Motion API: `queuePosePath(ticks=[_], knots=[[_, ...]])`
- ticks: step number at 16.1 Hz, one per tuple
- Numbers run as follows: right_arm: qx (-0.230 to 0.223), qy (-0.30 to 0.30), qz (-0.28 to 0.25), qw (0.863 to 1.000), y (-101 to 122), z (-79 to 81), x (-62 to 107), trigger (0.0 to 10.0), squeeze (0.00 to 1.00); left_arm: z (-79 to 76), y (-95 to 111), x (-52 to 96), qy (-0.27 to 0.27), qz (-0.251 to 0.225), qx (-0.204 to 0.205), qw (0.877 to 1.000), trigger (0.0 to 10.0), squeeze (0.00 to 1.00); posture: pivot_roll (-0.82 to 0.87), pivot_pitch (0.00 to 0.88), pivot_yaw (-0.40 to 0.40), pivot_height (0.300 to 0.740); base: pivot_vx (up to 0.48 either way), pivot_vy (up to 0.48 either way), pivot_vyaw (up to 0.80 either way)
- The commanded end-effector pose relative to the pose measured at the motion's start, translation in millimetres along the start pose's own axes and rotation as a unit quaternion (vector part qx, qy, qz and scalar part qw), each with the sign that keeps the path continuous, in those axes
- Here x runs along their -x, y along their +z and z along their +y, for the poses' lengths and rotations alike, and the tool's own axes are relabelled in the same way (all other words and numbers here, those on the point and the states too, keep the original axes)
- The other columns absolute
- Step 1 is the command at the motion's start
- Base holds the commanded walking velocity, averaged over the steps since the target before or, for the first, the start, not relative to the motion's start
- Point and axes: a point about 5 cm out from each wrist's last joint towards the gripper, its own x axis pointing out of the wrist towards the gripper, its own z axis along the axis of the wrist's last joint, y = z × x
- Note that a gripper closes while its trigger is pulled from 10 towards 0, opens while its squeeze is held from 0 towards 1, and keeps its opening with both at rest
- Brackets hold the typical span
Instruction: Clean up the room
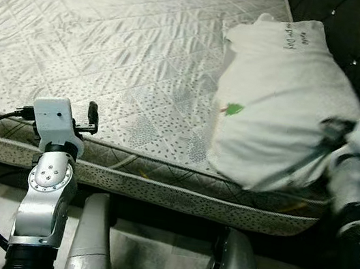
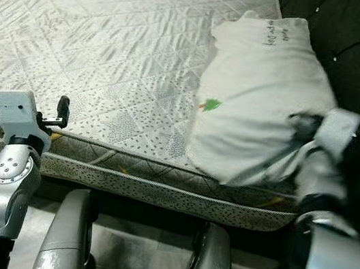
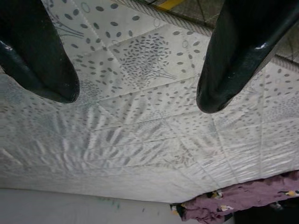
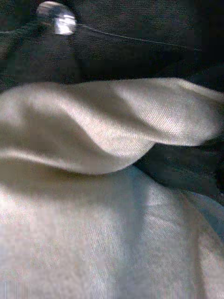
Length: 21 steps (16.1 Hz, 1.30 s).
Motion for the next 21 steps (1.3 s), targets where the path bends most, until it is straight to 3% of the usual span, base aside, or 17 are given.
queuePosePath(ticks=[1, 6, 9, 12, 14, 15, 17, 21], knots=[[0.001, 0.009, -0.027, 1.0, 10, 6.2, -0.3, 10.0, 1.0, -1.7, 1, -2.3, -0.003, 0.001, -0.003, 1.0, 10.0, 0.0, 0.12, 0.015, -0.039, 0.509, 0.0, 0.0, 0.0], [0.016, 0.016, -0.052, 0.998, 15, 20.2, 0.6, 10.0, 1.0, -3.9, 1, -4.1, -0.004, 0.0, -0.001, 1.0, 10.0, 0.0, 0.11, 0.0, -0.047, 0.509, 0.0, 0.0, 0.0], [0.005, 0.013, -0.103, 0.995, 29, 25.5, 2.7, 10.0, 1.0, -3.6, 0, -5.4, -0.004, -0.001, 0.001, 1.0, 10.0, 0.0, 0.11, 0.0, -0.049, 0.509, 0.0, 0.0, 0.0], [-0.004, 0.042, -0.134, 0.99, 20, 46.3, 11.6, 10.0, 1.0, -2.1, 1, -7.0, -0.003, -0.006, 0.005, 1.0, 10.0, 0.0, 0.1, 0.0, -0.049, 0.509, 0.0, 0.0, 0.0], [-0.012, 0.085, -0.136, 0.987, -9, 73.6, 31.4, 10.0, 1.0, -2.1, 0, -6.7, -0.003, -0.007, 0.008, 1.0, 10.0, 0.0, 0.09, 0.0, -0.046, 0.509, 0.0, 0.0, 0.0], [-0.018, 0.095, -0.131, 0.987, -13, 77.8, 33.8, 10.0, 1.0, -2.2, 0, -7.6, -0.003, -0.007, 0.008, 1.0, 10.0, 0.0, 0.09, 0.0, -0.045, 0.509, 0.0, 0.0, 0.0], [-0.012, 0.132, -0.128, 0.983, -35, 94.4, 55.8, 10.0, 1.0, -3.8, -1, -7.6, -0.007, -0.008, 0.009, 1.0, 10.0, 0.0, 0.09, 0.0, -0.043, 0.509, 0.0, 0.0, 0.0], [-0.014, 0.155, -0.146, 0.977, -40, 93.2, 80.2, 10.0, 1.0, -3.1, -2, -7.7, -0.004, -0.011, 0.01, 1.0, 10.0, 0.0, 0.08, 0.0, -0.044, 0.509, 0.0, 0.0, 0.0]])
